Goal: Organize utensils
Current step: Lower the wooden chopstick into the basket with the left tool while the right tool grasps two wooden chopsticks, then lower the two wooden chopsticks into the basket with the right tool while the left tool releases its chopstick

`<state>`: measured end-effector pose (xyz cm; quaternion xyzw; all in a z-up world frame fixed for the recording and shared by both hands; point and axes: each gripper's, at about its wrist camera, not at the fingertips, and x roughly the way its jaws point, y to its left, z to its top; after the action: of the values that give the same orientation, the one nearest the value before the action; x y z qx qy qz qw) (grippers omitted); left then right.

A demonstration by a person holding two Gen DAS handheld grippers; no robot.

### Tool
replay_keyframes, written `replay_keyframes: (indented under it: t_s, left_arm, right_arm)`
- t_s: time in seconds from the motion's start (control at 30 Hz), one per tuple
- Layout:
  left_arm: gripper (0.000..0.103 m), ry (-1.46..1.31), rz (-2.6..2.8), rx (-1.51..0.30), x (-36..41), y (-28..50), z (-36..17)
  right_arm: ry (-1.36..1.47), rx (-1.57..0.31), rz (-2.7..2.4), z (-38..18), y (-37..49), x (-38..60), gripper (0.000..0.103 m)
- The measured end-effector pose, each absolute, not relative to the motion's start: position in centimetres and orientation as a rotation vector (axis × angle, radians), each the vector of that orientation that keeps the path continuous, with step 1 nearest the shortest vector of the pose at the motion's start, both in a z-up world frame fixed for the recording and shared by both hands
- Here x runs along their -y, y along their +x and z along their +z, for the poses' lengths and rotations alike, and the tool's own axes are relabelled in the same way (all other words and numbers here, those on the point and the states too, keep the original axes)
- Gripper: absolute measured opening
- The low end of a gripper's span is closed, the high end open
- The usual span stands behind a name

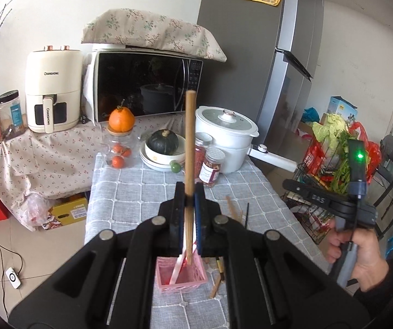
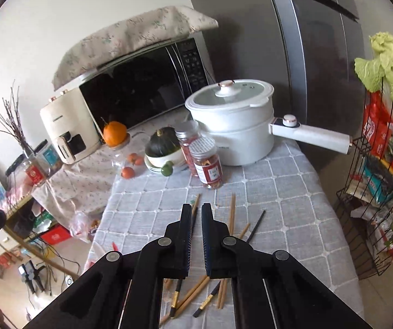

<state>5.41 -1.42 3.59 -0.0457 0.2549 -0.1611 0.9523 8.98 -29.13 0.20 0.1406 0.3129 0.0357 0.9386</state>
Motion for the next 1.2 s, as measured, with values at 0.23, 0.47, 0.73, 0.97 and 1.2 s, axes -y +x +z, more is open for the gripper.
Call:
replay_keyframes:
  t_s: [0.23,0.47,0.73,0.97,1.2]
  left_arm:
    - [0.007,-0.129,-0.310,-0.557,0.4,6.5,2.8]
    - [0.007,-0.132,-0.331,-0.545,-0.1,5.9,3.2]
    - [0.007,-0.123,-0.318,-0.564,-1.0,6.7,2.6]
    - [0.007,-0.108,-0.308,-0.573,-1.0,7.1,2.2]
    - [0.007,-0.093,-0.288,-0.578,-0.8,7.4,1.9]
  right_arm:
    - [0.276,-0.734,0.141,-1.6,11.0,29.1,0.013]
    - [0.269,-0.941,0.132,-9.0,18.1,29.2,0.064]
    - [0.134,-1.086,0.051,-15.3,24.5,28.0,0.032]
    - [0.101,-1.164,0.016,-18.4,25.7,27.8,0.009]
    - [0.174,-0.972,0.051,-12.8,21.0,28.8,0.009]
